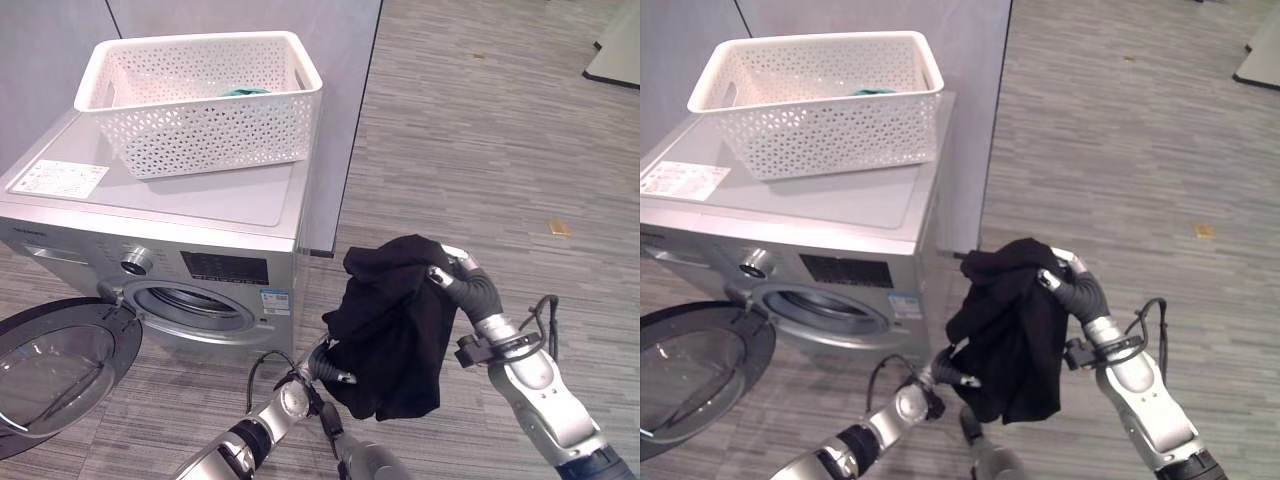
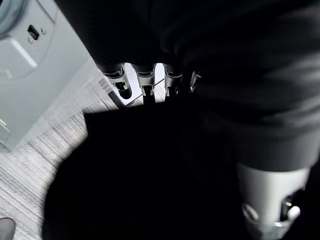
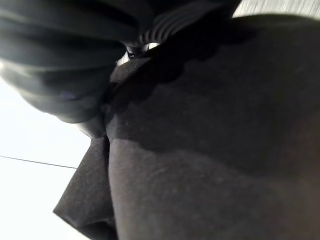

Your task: Grab the laundry basket,head to the washer,open it,put in the laundry and shut it.

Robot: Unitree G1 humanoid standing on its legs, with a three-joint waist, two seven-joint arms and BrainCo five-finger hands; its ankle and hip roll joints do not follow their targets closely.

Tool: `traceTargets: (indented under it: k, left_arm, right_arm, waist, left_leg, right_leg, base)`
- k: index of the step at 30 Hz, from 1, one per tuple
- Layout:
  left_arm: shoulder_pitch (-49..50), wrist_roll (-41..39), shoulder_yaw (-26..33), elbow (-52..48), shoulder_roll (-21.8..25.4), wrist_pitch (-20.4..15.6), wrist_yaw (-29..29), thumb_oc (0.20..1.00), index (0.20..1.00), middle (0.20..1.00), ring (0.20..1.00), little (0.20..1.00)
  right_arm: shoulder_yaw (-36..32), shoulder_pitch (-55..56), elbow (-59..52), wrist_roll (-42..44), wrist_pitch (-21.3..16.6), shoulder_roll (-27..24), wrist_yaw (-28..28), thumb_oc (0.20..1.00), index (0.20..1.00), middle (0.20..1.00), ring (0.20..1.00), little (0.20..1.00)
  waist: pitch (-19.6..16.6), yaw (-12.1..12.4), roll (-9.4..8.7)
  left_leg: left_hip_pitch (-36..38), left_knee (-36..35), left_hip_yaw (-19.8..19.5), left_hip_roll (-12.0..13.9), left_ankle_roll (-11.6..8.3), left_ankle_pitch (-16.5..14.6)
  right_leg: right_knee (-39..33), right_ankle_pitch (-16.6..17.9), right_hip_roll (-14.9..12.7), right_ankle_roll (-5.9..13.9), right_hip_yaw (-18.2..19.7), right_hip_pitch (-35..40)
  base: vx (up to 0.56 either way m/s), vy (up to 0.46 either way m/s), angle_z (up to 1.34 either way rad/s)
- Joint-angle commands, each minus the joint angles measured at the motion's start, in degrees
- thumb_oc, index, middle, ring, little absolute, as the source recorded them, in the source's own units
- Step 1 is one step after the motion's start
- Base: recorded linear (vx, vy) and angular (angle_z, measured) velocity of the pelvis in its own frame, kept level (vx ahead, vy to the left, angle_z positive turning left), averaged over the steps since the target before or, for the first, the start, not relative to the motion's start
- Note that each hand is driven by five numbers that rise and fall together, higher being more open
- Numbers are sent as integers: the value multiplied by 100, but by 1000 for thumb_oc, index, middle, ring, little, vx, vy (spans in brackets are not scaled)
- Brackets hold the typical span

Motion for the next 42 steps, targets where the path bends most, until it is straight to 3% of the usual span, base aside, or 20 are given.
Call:
traceTargets:
  k: [1,8,15,18,20,25,32,42]
  left_arm:
    - [-404,-80,-78,-299,67,-324,255,1000,1000,1000,1000,1000]
    - [-561,-583,-301,-1063,40,-450,170,1000,1000,1000,1000,1000]
    - [-656,-2235,-669,-1905,-148,-591,-435,1000,1000,1000,1000,1000]
    - [-638,-2542,-728,-1889,-181,-555,-621,1000,1000,1000,1000,1000]
    - [-505,-3243,-798,-1715,-348,-456,-1039,1000,1000,1000,1000,1000]
    - [-262,-4156,-740,-1825,-409,-399,-1292,1000,1000,1000,1000,1000]
    - [-244,-4166,-840,-1815,-410,-441,-1482,1000,1000,1000,1000,1000]
    - [-657,-3562,-1233,-1699,-562,-535,-1545,1000,1000,1000,1000,1000]
  right_arm:
    - [-214,-498,-500,285,-723,-170,-199,200,200,200,200,200]
    - [40,-434,-471,276,-632,-93,-269,200,200,200,200,200]
    - [-7,-654,-320,295,-617,-120,-503,200,200,200,200,200]
    - [-31,-635,-353,321,-603,-117,-533,200,200,200,200,200]
    - [-15,-661,-388,326,-566,-94,-480,200,200,200,200,200]
    - [16,-729,-394,330,-565,64,-591,200,200,200,200,200]
    - [185,-899,-494,540,-662,212,-515,200,200,200,200,200]
    - [742,-1345,-369,754,-627,217,-298,200,200,200,200,200]
  waist:
    - [145,68,-265]
    - [173,74,-264]
    - [258,-6,-242]
    - [210,-49,-253]
    - [126,-96,-279]
    - [156,-79,-307]
    - [183,-89,-372]
    - [167,-144,-415]
  left_leg:
    - [-463,54,-148,418,-210,340]
    - [-527,68,-152,443,-211,396]
    - [-646,75,-161,450,-225,430]
    - [-630,56,-108,463,-226,418]
    - [-535,44,-22,481,-220,377]
    - [-555,39,21,514,-233,394]
    - [-647,32,84,585,-257,434]
    - [-650,22,147,663,-299,437]
  right_leg:
    - [819,-1531,-124,127,55,270]
    - [759,-1500,-130,115,-11,280]
    - [704,-1456,-127,111,-30,221]
    - [677,-1431,-114,115,7,222]
    - [645,-1420,-65,108,101,258]
    - [648,-1412,-16,98,149,175]
    - [599,-1380,44,85,174,72]
    - [541,-1355,109,66,198,46]
  base:
    - [-43,-28,-17]
    - [-9,-23,-6]
    - [-3,-11,4]
    - [0,-2,-1]
    - [79,-22,-5]
    - [17,-29,-14]
    - [-15,-26,-3]
    - [-1,-17,-7]
